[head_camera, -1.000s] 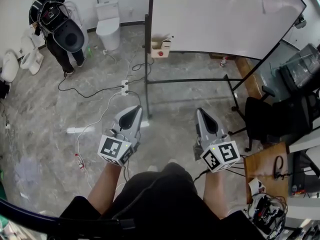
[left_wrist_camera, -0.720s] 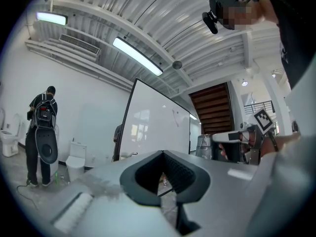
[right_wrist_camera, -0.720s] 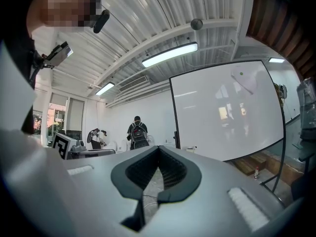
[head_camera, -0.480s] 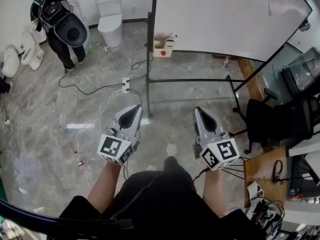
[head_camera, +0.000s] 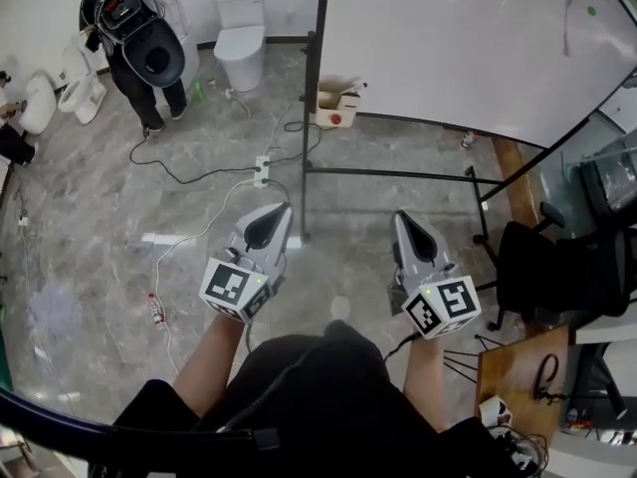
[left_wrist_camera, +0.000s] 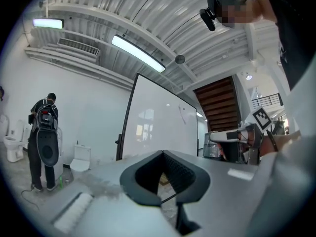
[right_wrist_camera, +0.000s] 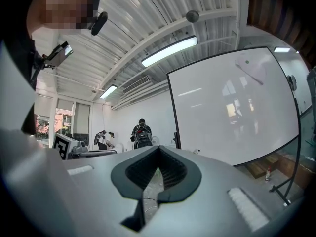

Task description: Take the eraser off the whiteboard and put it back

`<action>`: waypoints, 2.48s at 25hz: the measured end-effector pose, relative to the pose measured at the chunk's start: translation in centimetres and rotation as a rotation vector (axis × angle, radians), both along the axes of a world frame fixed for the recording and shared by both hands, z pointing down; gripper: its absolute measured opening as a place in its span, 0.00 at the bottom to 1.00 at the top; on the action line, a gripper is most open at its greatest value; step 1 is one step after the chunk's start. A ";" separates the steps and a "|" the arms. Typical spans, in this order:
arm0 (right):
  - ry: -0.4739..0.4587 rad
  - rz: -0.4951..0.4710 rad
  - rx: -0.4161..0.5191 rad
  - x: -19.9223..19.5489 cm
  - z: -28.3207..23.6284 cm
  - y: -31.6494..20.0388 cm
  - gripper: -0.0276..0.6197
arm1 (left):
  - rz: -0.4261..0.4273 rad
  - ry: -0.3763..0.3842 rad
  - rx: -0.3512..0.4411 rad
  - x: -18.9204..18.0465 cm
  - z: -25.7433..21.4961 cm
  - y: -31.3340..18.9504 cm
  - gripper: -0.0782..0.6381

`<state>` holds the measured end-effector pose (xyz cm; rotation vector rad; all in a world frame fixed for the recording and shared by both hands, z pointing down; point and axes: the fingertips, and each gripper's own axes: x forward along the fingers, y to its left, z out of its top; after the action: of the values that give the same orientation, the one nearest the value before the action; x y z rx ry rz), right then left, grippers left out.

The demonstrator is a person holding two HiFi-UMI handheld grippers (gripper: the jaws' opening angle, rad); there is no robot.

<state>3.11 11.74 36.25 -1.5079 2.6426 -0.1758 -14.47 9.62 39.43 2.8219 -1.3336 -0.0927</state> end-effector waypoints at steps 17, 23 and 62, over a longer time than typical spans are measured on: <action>0.001 -0.138 -0.020 6.2 0.5 -11.5 0.06 | -0.135 0.006 -0.048 6.8 0.3 -9.8 0.11; -0.006 -0.174 -0.034 8.4 1.2 -14.9 0.06 | -0.192 -0.007 -0.067 8.3 0.6 -12.5 0.12; 0.084 -0.088 -0.063 0.4 3.6 -28.6 0.06 | -0.022 -0.017 -0.072 3.1 1.2 -27.3 0.12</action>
<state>3.52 -16.86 39.80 -1.4487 2.7974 -0.2087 -11.38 -17.65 40.66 2.7549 -1.3430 -0.0204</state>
